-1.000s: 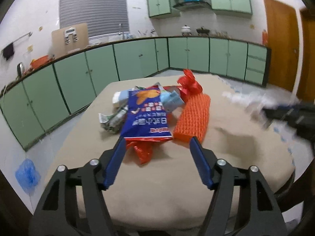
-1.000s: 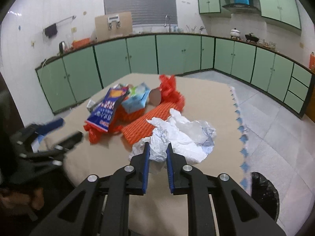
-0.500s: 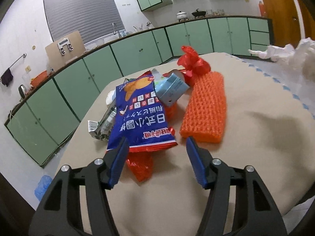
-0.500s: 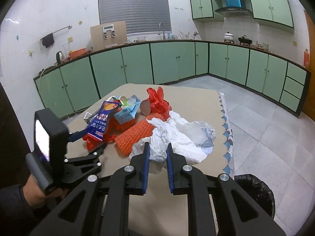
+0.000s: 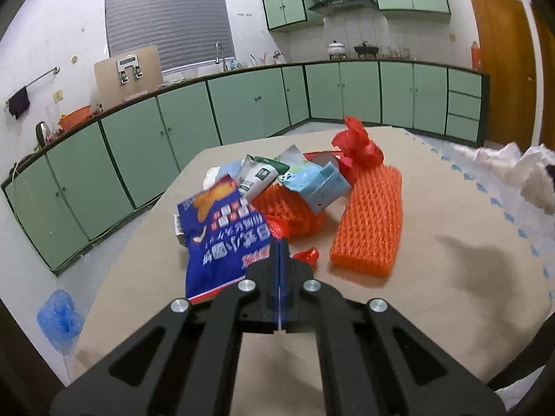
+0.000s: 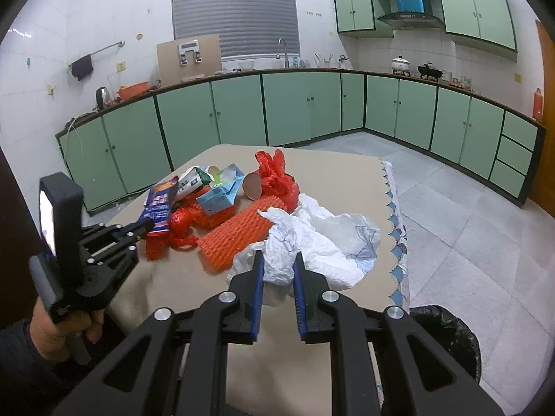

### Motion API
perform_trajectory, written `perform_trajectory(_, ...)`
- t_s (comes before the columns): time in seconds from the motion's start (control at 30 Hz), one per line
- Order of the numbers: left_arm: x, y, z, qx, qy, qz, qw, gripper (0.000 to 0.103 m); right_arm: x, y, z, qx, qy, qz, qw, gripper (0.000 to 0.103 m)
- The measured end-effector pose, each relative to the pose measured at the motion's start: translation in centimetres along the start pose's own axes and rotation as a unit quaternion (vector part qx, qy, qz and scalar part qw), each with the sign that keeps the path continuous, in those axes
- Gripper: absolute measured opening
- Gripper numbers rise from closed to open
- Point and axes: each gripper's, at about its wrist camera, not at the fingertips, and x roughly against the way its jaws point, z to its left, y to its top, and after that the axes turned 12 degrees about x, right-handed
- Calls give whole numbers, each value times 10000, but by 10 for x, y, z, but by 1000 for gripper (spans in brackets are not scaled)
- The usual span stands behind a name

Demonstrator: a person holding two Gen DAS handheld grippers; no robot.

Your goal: Collect trash

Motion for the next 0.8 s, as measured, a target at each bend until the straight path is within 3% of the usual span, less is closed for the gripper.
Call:
perform_trajectory(0.2, 10, -6, 4, -60, -34, 232, 9997, 0, 2, -1, -2, -33, 9, -27, 10000, 16)
perform_trajectory(0.27, 15, -13, 6, -79, 30, 186, 9998, 10, 2, -2, -1, -28, 19, -29, 10000, 16)
perform_trajectory(0.33, 16, -20, 5, -215, 30, 214, 9995, 0, 0, -3, -1, -31, 47, -12, 10000, 16)
perform_trajectory(0.4, 15, -21, 6, -265, 49, 241, 9993, 0, 1, -2, 0, -25, 60, -16, 10000, 16)
perform_trajectory(0.47, 11, -22, 6, -331, 124, 304, 9989, 7, 1, -1, 0, -10, 67, -30, 10000, 16)
perform_trajectory(0.53, 7, -23, 2, -443, 355, 209, 9982, 58, 1, 0, 0, 1, 75, -37, 10000, 16)
perform_trajectory(0.57, 9, -22, 2, -467, 390, 98, 9981, 64, 1, 0, 0, 5, 74, -38, 10000, 16)
perform_trajectory(0.6, 8, -21, 0, -515, 408, -40, 9978, 65, 1, 0, 0, 5, 76, -35, 10000, 16)
perform_trajectory(0.8, -19, -20, 0, -625, 481, 152, 9968, 63, -2, -1, 0, 30, 84, -9, 10000, 16)
